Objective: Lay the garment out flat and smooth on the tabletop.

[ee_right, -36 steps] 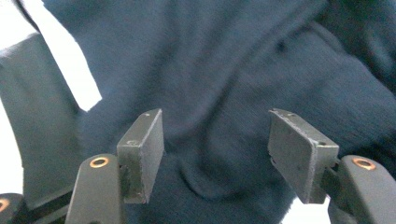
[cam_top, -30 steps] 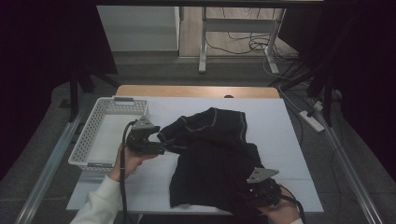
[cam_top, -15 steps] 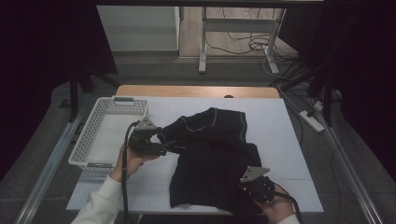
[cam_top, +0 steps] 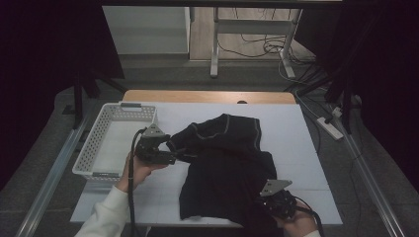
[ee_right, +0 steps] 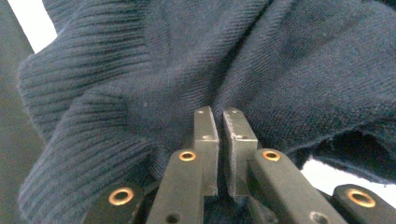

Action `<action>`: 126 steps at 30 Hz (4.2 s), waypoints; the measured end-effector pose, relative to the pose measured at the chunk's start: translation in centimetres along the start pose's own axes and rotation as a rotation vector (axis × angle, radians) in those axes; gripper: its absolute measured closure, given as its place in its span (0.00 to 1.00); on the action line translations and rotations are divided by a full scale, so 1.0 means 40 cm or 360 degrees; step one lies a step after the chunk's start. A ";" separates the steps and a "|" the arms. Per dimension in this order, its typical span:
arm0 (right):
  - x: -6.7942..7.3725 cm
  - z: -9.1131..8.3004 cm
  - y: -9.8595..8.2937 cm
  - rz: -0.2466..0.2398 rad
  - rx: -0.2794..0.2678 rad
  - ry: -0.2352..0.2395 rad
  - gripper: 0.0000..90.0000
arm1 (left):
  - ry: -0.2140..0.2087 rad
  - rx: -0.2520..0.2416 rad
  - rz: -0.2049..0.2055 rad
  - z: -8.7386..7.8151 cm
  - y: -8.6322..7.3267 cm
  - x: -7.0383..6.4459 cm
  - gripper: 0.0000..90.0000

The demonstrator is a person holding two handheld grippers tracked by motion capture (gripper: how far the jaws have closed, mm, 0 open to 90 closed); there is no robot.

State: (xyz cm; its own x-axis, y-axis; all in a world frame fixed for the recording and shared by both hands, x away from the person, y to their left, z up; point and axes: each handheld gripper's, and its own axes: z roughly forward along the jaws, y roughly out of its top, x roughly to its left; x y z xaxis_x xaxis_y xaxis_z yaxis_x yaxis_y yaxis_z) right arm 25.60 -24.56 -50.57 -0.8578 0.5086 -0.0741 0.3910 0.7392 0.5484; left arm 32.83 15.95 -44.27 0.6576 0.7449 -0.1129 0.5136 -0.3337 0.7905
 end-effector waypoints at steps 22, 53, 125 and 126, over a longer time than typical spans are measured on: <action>0.030 -0.051 -0.075 0.0067 -0.0043 0.0059 0.94 | 0.0028 -0.0035 -0.0014 -0.013 0.002 0.006 0.23; 0.008 0.084 0.088 0.0107 -0.0127 -0.0019 0.50 | -0.0025 -0.0047 -0.0013 -0.007 0.012 -0.006 0.23; 0.207 0.198 0.297 -0.0264 -0.0204 0.0361 0.26 | -0.0017 -0.0055 -0.0024 -0.013 0.010 -0.001 0.22; 0.208 0.205 0.300 -0.0258 -0.0188 0.0361 0.26 | -0.0017 -0.0056 -0.0025 -0.013 0.011 -0.001 0.22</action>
State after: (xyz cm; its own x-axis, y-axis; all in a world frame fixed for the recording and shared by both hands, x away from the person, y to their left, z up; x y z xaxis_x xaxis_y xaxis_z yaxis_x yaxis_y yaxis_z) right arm 25.90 -7.84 -51.44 -0.9638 0.2665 0.0121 0.2125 0.7394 0.6389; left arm 32.73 16.09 -43.61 0.6556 0.7436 -0.1315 0.5042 -0.3013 0.8093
